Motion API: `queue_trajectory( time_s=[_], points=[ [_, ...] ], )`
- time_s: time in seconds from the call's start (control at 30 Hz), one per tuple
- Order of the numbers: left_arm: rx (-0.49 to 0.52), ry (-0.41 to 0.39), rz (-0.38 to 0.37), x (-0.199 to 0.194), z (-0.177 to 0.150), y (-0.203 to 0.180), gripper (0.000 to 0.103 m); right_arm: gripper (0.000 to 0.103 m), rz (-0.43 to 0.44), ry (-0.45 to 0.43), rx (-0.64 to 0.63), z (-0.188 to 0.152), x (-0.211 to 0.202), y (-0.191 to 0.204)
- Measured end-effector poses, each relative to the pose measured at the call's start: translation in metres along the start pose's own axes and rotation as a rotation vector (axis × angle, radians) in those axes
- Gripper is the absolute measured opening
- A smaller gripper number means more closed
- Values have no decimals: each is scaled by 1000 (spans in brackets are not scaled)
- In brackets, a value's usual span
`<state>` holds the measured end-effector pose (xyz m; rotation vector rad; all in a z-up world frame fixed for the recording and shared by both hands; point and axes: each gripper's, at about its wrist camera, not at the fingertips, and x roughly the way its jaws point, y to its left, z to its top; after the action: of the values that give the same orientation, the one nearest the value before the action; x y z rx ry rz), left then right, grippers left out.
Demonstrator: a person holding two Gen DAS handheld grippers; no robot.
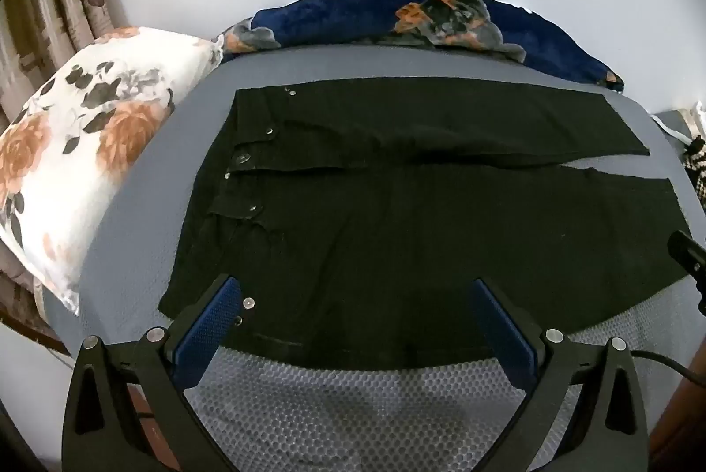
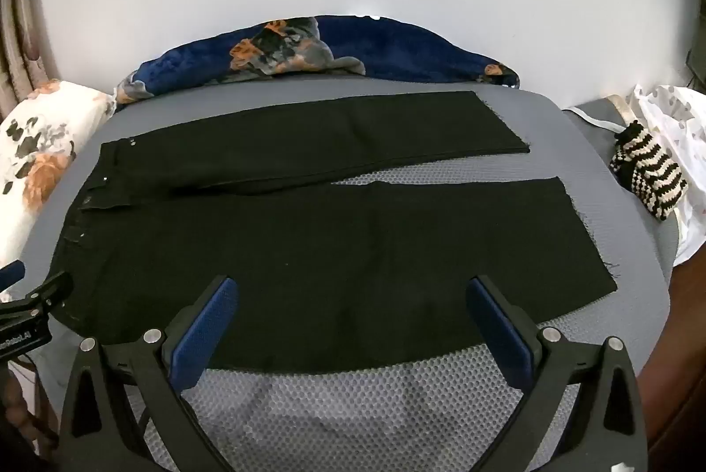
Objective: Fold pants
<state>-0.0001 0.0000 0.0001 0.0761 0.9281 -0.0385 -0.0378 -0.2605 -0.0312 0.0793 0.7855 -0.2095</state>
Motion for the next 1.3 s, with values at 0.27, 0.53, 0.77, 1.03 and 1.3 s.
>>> queue_trajectory(
  time_s=[0.27, 0.53, 0.77, 1.03, 1.3],
  points=[
    [0, 13, -15, 6, -3, 8, 102, 103, 11, 14, -10, 8, -1, 0],
    [-3, 28, -10, 6, -4, 4, 102, 103, 19, 6, 7, 8, 6, 2],
    [-4, 31, -8, 5, -2, 2, 102, 103, 16, 0, 1, 4, 6, 4],
    [0, 32, -9, 5, 1, 1, 102, 103, 9, -1, 15, 3, 6, 2],
    [1, 37, -3, 6, 2, 0, 102, 103, 3, 10, 18, 6, 8, 0]
  ],
)
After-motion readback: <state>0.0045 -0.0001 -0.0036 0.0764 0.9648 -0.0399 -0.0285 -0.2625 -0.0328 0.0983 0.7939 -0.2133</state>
